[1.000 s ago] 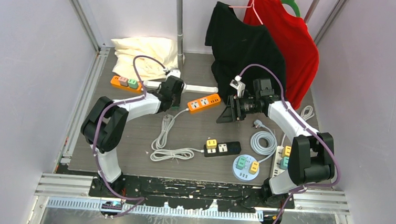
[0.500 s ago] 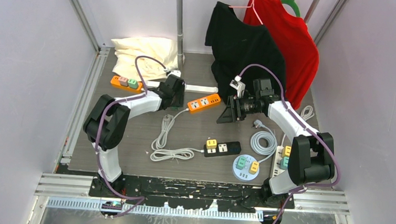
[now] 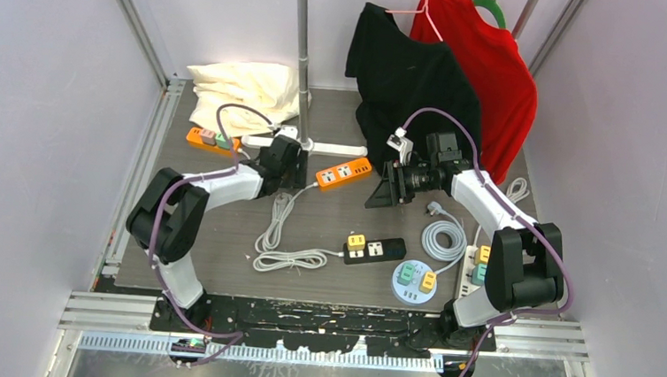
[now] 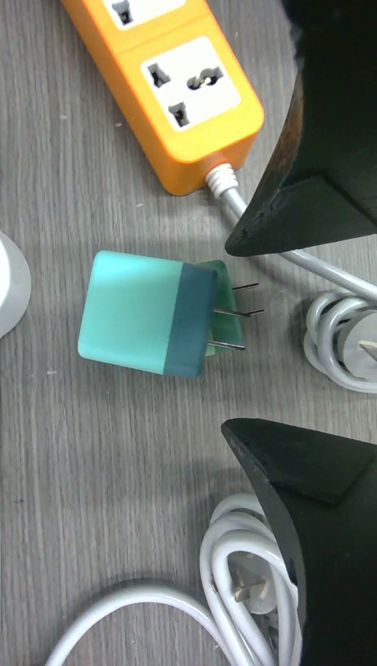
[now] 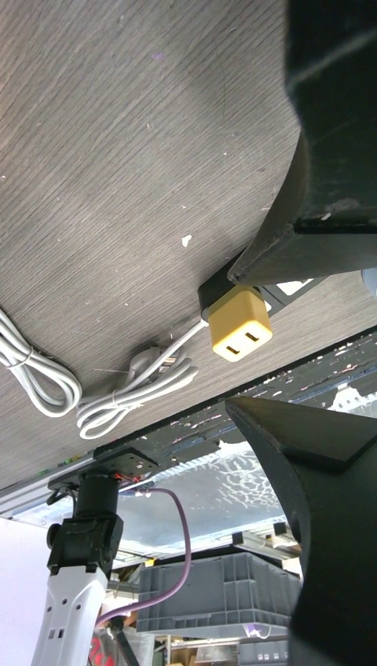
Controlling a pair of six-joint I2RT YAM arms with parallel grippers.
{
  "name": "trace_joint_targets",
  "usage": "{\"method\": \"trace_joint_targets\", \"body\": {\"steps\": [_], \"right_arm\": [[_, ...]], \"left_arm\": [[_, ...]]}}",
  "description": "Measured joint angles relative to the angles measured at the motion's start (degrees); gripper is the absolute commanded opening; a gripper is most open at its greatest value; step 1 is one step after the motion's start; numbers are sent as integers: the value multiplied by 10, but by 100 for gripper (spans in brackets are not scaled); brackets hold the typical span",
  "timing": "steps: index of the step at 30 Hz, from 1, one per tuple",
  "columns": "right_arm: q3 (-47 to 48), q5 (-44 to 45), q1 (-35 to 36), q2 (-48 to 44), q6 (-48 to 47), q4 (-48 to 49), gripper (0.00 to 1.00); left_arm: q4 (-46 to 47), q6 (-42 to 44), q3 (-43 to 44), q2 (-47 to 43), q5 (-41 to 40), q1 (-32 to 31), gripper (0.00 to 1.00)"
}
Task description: Pull the plug off the socket
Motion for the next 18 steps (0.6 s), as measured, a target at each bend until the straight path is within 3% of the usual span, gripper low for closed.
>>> {"method": "trace_joint_targets", "body": {"steps": [7, 18], "right_arm": [[0, 0, 0, 0, -10, -3, 59], [0, 0, 0, 0, -29, -11, 60]], "left_arm": [[102, 4, -94, -70, 37, 0, 83], [288, 32, -228, -149, 156, 0, 83]]}}
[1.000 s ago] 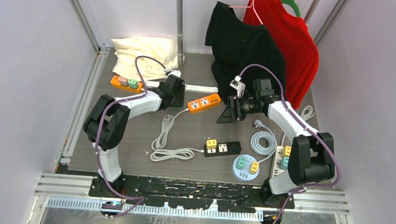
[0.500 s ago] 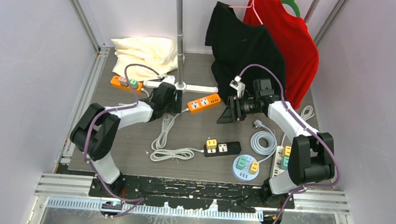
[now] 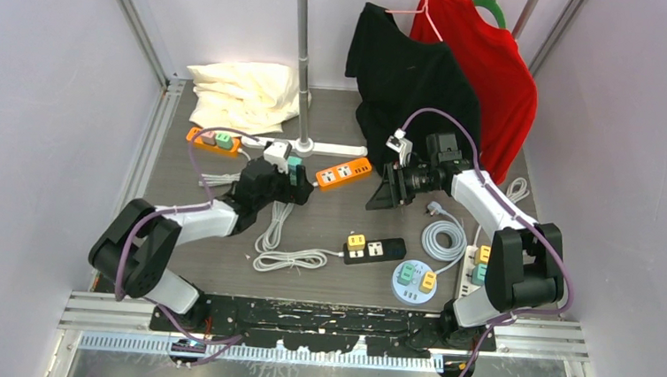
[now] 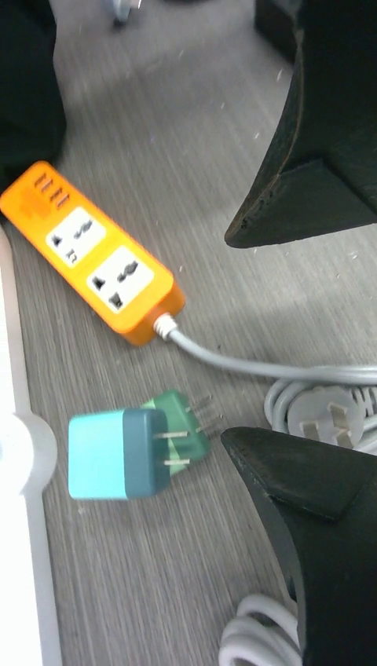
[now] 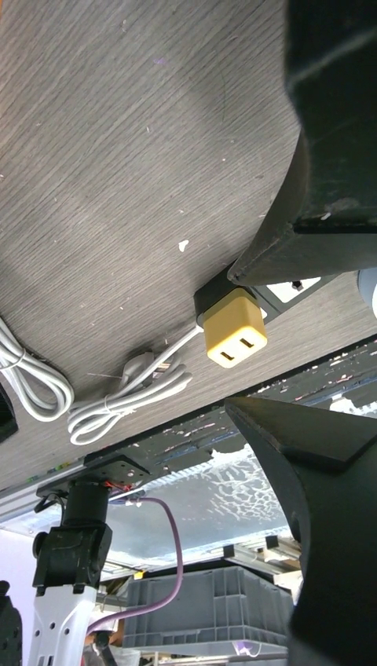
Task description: Pull the plug off the socket
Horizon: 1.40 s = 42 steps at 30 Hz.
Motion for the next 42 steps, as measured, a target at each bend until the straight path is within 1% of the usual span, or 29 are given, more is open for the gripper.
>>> {"method": "trace_joint_targets", "body": {"steps": [3, 5, 8, 12, 13, 15, 16, 17, 19, 22, 24, 25, 27, 29, 30, 33, 36, 39, 42], "right_arm": [[0, 0, 0, -2, -9, -3, 60], [0, 0, 0, -5, -16, -6, 60], [0, 0, 0, -10, -31, -11, 60], [0, -2, 0, -18, -66, -23, 61], [-1, -3, 0, -22, -80, -27, 61], [-1, -7, 0, -33, -114, -38, 62], [-2, -8, 0, -39, -131, -44, 64], [-4, -11, 0, -46, -155, -53, 66], [-8, -15, 0, -59, -209, -73, 74], [-26, -23, 0, -85, -334, -118, 85], [-41, -28, 0, -102, -425, -157, 89], [-47, -30, 0, -108, -472, -179, 90], [-54, -31, 0, -115, -553, -217, 91], [-60, -32, 0, -118, -624, -250, 91], [-63, -31, 0, -118, -654, -264, 91], [-72, -23, 0, -118, -717, -289, 92], [-78, -17, 0, -118, -762, -305, 92], [-80, -14, 0, -118, -786, -314, 92], [-80, -13, 0, -118, -803, -319, 92]], "left_arm": [[56, 3, -41, -28, 36, -2, 82], [89, 3, -63, -44, 62, -3, 79], [115, -1, -82, -62, 101, -4, 79], [79, 1, -86, -141, 126, -28, 84], [64, 5, -86, -176, 127, -41, 84], [34, 17, -83, -256, 134, -69, 89], [26, 20, -81, -281, 142, -77, 97], [14, 25, -78, -310, 151, -84, 100], [1, 30, -74, -350, 167, -85, 99], [-1, 24, -81, -376, 189, -85, 100], [10, 11, -94, -377, 205, -85, 99], [18, 2, -103, -372, 221, -85, 96], [31, -16, -111, -350, 256, -87, 95], [44, -16, -111, -320, 274, -106, 97], [50, -5, -111, -304, 275, -129, 97], [53, 78, -112, -267, 256, -249, 97], [73, 185, -115, -235, 229, -342, 98], [109, 256, -125, -195, 195, -360, 98], [145, 302, -127, -138, 157, -359, 91]]}}
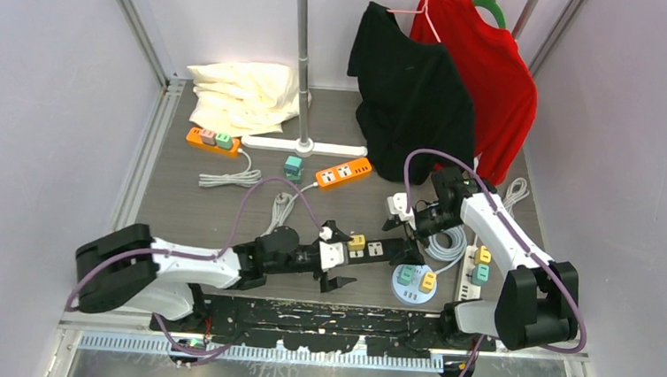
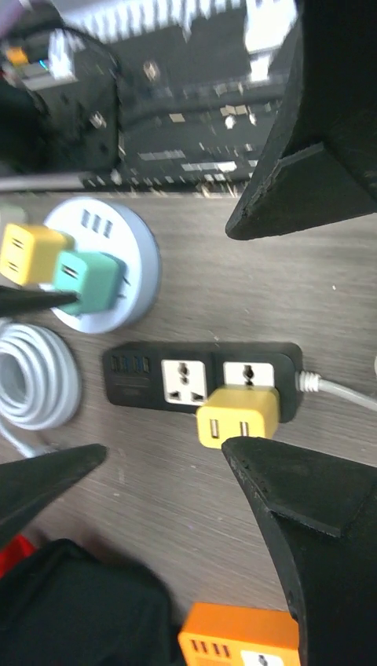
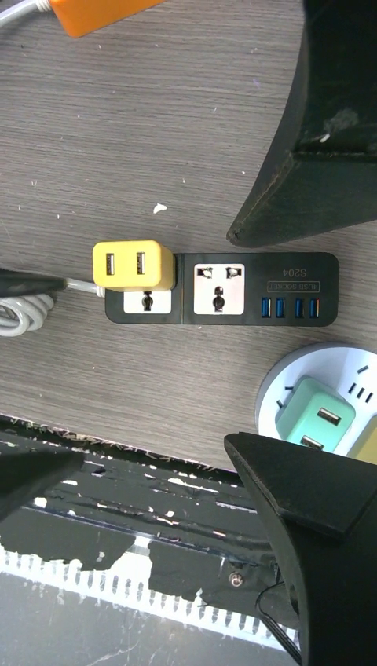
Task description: Pull the plug off the socket
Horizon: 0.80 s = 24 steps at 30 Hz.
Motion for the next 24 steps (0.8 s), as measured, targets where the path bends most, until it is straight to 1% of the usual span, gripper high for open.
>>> {"method": "trace_joint_targets", "body": {"steps": [2, 3, 4, 6, 9, 13, 18, 20, 24], "right_arm": [[0, 1, 0, 0, -7, -2, 92], [0, 1, 0, 0, -11, -2, 92], [0, 1, 0, 0, -14, -3, 92], [-1, 2, 0, 2, -19, -4, 92], [-3, 2, 0, 5, -24, -4, 92], [-4, 2, 0, 9, -26, -4, 92], [-8, 2, 5, 13, -28, -3, 92], [-8, 2, 10, 15, -26, 0, 90], [-14, 0, 31, 15, 26, 45, 85]], "left_arm": [[24, 20, 0, 42, -18, 3, 88], [36, 28, 0, 64, -24, 6, 83], [49, 31, 1, 88, -28, 9, 81], [66, 32, 2, 115, -30, 18, 78], [110, 31, 14, 153, -30, 31, 78], [149, 21, 19, 182, -30, 40, 78], [191, 9, 9, 195, -31, 48, 78], [203, 3, 2, 195, -29, 54, 78], [227, -22, -16, 196, -5, 84, 80]]}}
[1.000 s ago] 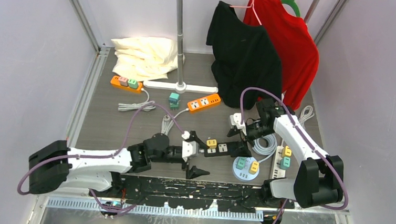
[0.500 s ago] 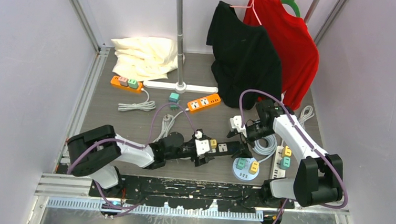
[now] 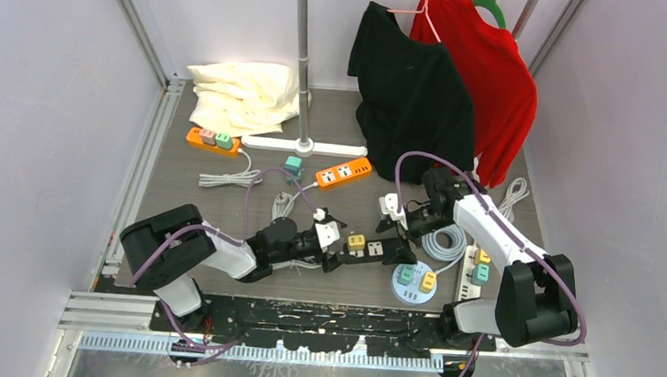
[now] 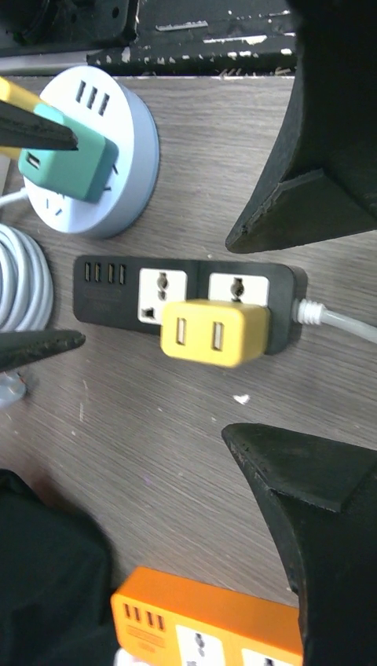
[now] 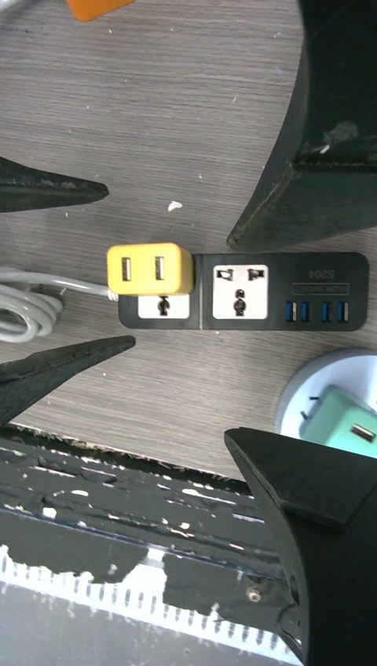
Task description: Pull the plug off the socket
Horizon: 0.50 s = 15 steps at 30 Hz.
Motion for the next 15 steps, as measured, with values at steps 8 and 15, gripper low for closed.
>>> {"method": "trace_joint_targets", "body": {"steps": [8, 15], "right_arm": [[-44, 23, 73, -16, 203, 193, 82], [-45, 60, 120, 3, 276, 279, 75]], "left_arm": [[123, -30, -46, 87, 31, 21, 84], [165, -33, -42, 111, 43, 29, 82]]}}
